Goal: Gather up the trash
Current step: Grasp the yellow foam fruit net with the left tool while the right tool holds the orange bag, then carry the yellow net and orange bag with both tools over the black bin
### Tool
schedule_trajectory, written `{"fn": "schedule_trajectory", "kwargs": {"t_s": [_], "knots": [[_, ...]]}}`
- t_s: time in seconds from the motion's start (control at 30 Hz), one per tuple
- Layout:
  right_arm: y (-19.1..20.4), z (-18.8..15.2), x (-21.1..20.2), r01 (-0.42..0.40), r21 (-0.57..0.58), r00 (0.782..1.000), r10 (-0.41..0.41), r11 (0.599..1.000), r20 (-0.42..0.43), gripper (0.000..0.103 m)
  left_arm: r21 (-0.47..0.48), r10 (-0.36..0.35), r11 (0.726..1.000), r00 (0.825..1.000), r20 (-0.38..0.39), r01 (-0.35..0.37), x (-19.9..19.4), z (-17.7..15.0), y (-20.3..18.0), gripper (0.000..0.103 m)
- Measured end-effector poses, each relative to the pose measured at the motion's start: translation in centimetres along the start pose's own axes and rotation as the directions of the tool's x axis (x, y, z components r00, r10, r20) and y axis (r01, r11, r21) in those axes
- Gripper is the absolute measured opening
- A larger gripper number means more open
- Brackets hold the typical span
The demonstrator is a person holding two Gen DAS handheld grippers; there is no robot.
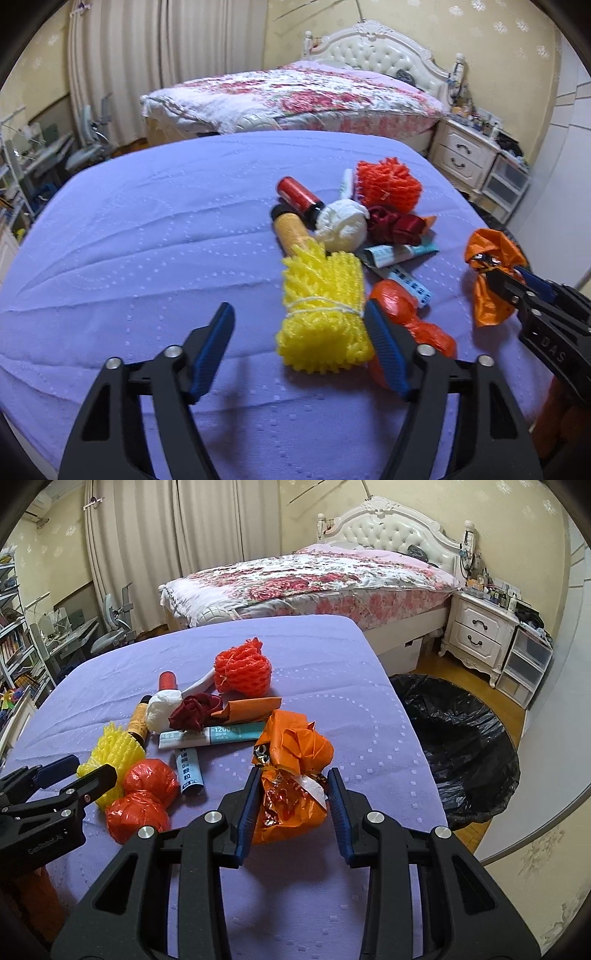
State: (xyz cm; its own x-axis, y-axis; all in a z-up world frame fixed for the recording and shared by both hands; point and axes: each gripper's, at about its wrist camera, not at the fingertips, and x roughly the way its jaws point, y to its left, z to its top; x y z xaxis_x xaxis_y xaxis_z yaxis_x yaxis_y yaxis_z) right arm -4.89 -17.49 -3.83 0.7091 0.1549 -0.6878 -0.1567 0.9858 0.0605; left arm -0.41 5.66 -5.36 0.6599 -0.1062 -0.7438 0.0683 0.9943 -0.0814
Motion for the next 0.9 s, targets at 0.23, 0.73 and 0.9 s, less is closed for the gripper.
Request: {"fn": "schedule_trajectory", "kwargs": {"t_s": [0.23,0.73,0.9], "knots": [[0.0,0.0,0.1,-0.001,0.001,1.0,0.001,1.0,0.0,0.035,0.03,-0.08,0.996,0.997,0.015,0.079,-0.7,-0.4,-0.5,0.041],[-1.8,1.6,-2.1,0.036,0.019,0.996,-0.037,0.999,0.079,0.035,0.062,-0.068,0.997,0.975,0.212,0.056,-5.8,3.2,-2.3,0.041],[-4.3,2.8,-2.8,0.091,0.046,0.989,-0.096,0.995,0.116,0.035,0.115,-0.113,0.99,0.963,0.245,0.087,-5.2,5.2,-5.7,0.041]]}}
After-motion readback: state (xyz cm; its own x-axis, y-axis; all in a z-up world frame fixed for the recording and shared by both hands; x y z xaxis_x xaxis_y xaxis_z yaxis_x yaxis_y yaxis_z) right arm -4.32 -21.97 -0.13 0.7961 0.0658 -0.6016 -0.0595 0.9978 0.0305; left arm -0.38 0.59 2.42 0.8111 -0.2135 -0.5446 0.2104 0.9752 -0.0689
